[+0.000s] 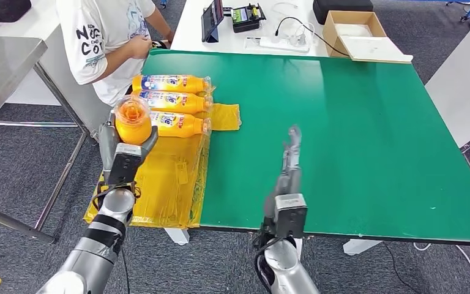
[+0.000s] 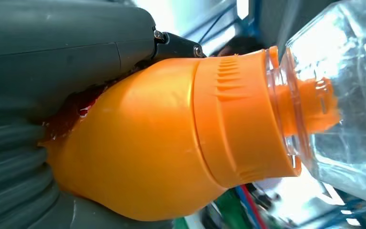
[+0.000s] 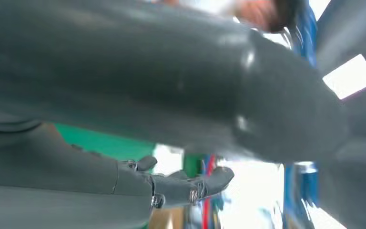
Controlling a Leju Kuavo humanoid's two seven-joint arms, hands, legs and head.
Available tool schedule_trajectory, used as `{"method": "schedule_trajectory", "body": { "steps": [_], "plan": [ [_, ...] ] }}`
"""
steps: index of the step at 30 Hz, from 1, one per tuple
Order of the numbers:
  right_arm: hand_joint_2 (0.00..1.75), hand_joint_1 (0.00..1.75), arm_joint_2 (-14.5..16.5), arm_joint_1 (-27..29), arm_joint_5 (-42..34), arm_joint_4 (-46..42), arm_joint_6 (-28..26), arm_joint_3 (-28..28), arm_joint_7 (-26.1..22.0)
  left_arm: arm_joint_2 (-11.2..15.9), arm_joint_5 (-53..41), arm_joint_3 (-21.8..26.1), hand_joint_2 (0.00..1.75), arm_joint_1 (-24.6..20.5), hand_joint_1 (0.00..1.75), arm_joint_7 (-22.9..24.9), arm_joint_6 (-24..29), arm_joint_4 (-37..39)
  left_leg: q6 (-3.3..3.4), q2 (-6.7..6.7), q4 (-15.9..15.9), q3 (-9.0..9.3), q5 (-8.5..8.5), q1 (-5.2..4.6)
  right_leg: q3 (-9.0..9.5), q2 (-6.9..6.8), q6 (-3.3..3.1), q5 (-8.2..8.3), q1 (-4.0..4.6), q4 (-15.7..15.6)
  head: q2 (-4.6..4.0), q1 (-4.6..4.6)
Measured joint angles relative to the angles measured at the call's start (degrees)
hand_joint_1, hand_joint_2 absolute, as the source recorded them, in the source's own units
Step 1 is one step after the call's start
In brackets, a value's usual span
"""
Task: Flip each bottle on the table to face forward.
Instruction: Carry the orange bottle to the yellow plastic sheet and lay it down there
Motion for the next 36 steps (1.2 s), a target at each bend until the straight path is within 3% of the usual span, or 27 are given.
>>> {"method": "schedule_trajectory", "body": {
  "steps": [6, 13, 16, 22, 26, 36],
  "plan": [
    [0.0, 0.0, -0.14, 1.63, -0.08, -7.77, -2.65, 0.16, -0.05, 1.97, -7.69, 2.26, 1.75, -1.51, 1.75, 1.34, 3.21, 3.72, 0.0, 0.01, 0.0, 0.0, 0.0, 0.0, 0.0, 0.02, 0.0, 0.0, 0.0, 0.0, 0.0, 0.0],
    [0.0, 0.0, -0.16, 1.78, -0.12, -9.22, -3.51, 0.58, -0.05, 5.06, -29.85, 1.44, 1.75, -3.84, 1.75, 10.8, 6.35, 9.37, -0.02, 0.01, 0.0, 0.01, 0.02, 0.01, -0.01, 0.03, 0.0, 0.0, 0.01, 0.0, 0.0, 0.0],
    [0.0, 0.0, -0.23, 1.76, -0.43, -9.58, -3.5, 0.73, -0.05, 6.75, -37.52, -0.66, 1.75, -6.19, 1.75, 13.22, 3.99, 14.22, -0.06, 0.01, 0.0, 0.01, 0.04, 0.01, -0.01, 0.03, -0.01, 0.01, 0.01, 0.0, 0.0, -0.01],
    [0.0, 0.0, -0.59, 1.72, -0.76, -10.35, -2.91, 1.03, -0.05, 8.77, -41.6, -4.98, 1.75, -10.03, 1.75, 12.7, -3.99, 22.44, -0.06, 0.0, 0.0, 0.0, 0.05, 0.01, 0.0, 0.03, 0.0, 0.01, 0.0, 0.01, 0.0, 0.01],
    [1.75, 0.0, -0.62, 1.72, -1.04, -10.5, -2.1, 1.02, -0.05, 9.4, -42.21, -7.54, 1.75, -11.83, 1.75, 10.86, -9.16, 26.33, -0.06, 0.01, 0.0, 0.0, 0.05, 0.0, -0.01, 0.03, 0.0, 0.01, 0.0, 0.01, 0.0, 0.0],
    [1.75, 0.0, -0.62, 1.67, -1.75, -10.42, -0.66, 0.9, -0.05, 9.58, -42.22, -11.21, 1.75, -14.03, 1.75, 8.61, -15.27, 30.9, -0.07, 0.01, 0.0, 0.0, 0.05, 0.01, 0.0, 0.03, -0.01, 0.01, 0.0, 0.01, 0.0, 0.0]
  ]
}}
